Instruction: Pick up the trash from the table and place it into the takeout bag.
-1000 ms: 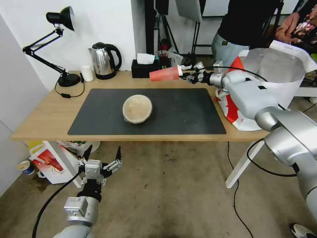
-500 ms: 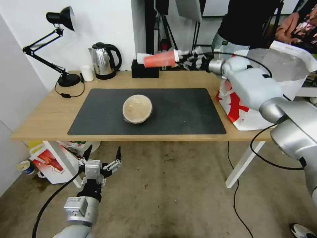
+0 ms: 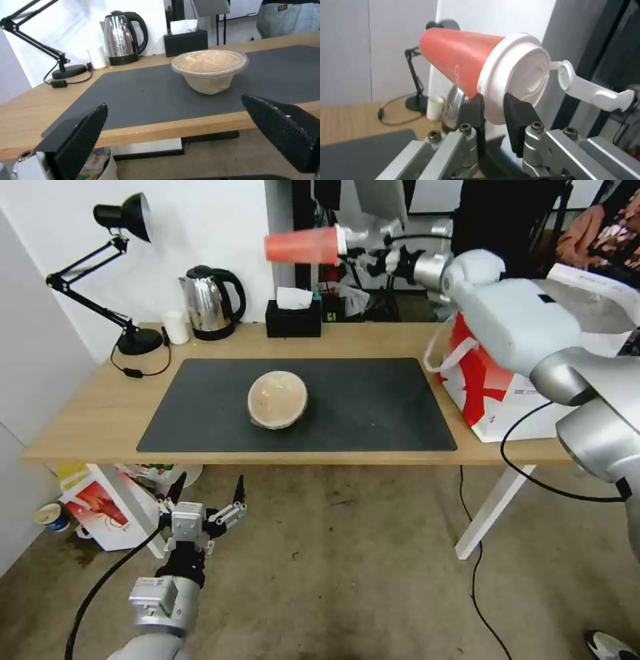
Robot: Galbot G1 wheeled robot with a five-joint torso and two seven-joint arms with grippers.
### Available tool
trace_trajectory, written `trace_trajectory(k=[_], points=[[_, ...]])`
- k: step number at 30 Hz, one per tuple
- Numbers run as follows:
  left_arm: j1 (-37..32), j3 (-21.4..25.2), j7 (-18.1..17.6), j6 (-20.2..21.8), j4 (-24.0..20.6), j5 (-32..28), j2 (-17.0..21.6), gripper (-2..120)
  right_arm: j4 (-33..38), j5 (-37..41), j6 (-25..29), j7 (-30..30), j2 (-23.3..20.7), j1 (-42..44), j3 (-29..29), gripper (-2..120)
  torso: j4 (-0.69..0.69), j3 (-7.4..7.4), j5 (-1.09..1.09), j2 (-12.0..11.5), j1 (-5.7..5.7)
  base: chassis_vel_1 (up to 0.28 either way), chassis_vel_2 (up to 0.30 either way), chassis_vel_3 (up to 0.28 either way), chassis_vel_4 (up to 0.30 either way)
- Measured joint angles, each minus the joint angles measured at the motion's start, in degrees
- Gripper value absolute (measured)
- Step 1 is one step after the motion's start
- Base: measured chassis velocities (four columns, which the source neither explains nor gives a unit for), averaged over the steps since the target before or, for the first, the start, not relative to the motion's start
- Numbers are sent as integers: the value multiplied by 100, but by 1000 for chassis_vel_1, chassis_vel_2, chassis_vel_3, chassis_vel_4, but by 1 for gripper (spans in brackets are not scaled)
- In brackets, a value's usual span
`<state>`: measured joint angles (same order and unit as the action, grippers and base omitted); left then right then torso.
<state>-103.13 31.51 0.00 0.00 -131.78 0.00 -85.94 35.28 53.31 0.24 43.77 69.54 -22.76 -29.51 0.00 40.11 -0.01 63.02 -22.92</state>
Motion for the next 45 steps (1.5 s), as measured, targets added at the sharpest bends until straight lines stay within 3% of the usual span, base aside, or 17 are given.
trace_trajectory(k=[10,27,36,40,42,45], points=[[0,0,0,0,0,0,0,100,538,221,-158,-241,-374,-311,-395,12,1,0,0,0,0,0,0,0,0],[0,0,0,0,0,0,0,100,1547,194,-205,-195,-2311,-1065,-1453,12,-1,0,2,0,0,0,0,0,0],[0,0,0,0,0,0,0,100,1984,382,-258,-189,-3071,-1198,-1641,12,1,0,1,0,0,0,0,0,0],[0,0,0,0,0,0,0,100,2332,402,-289,-109,-3776,-1330,-1877,12,-2,-1,3,0,1,0,0,0,0],[0,0,0,0,0,0,0,100,2362,402,-290,-107,-3834,-1324,-1885,12,-1,0,4,0,0,0,0,0,0],[0,0,0,0,0,0,0,100,2552,395,-289,-94,-4268,-1173,-1894,12,0,0,2,0,1,0,0,0,0]])
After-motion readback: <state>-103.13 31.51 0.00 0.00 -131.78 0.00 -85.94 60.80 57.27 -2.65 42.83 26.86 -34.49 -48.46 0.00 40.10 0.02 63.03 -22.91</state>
